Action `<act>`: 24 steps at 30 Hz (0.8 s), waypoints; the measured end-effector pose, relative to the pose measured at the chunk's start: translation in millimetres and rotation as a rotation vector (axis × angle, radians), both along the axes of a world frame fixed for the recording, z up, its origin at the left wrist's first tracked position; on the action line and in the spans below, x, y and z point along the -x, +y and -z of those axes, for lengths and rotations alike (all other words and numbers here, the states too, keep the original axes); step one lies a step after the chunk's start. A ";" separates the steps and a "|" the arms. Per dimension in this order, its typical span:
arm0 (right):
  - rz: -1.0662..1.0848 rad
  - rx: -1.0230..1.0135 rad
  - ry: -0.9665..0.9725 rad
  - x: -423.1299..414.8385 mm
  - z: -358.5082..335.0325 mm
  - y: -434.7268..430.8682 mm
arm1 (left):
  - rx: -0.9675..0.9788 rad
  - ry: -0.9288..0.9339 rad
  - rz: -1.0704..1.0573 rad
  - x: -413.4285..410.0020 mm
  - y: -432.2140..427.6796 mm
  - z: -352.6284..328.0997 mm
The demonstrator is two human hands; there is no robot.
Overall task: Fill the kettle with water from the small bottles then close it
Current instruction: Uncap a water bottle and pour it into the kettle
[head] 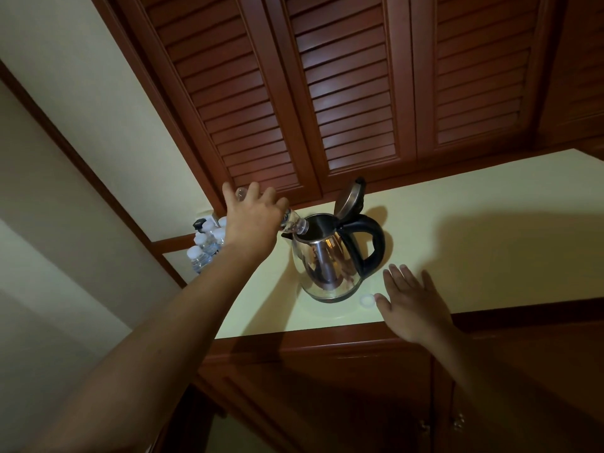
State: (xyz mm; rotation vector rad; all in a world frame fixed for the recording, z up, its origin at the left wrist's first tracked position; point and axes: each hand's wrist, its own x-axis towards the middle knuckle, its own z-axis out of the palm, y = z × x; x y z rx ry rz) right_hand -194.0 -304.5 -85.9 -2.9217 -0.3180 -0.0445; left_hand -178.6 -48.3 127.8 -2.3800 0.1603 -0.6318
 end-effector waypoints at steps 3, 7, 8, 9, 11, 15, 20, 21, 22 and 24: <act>-0.001 -0.012 0.000 -0.3 -0.3 0.2 | 0.000 -0.006 -0.001 -1.6 -0.3 2.2; -0.002 -0.042 -0.015 0.7 -0.5 0.1 | 0.105 -0.006 -0.040 1.7 5.6 6.3; -0.002 -0.061 -0.024 2.0 -0.7 -0.6 | 0.189 0.019 -0.067 3.4 8.8 10.1; -0.002 -0.088 -0.041 3.3 -0.7 -1.1 | 0.304 0.045 -0.090 6.1 12.1 14.5; -0.008 -0.150 -0.114 7.2 -1.5 -2.3 | 0.621 0.115 -0.116 13.6 16.9 24.6; 0.015 -0.266 -0.282 12.2 -9.2 -1.9 | 1.163 0.260 -0.143 36.6 17.3 54.9; 0.045 -0.395 -0.059 19.1 -32.1 19.3 | 1.683 0.328 0.024 76.3 -3.8 97.8; 0.036 -0.344 -0.036 19.4 -33.4 24.3 | 1.719 0.355 0.046 83.0 -10.5 102.8; 0.034 -0.288 -0.033 19.0 -34.2 28.2 | 1.750 0.383 0.061 88.1 -16.3 107.1; 0.029 -0.207 -0.025 15.5 -34.0 31.6 | 1.831 0.441 0.083 96.0 -24.4 113.5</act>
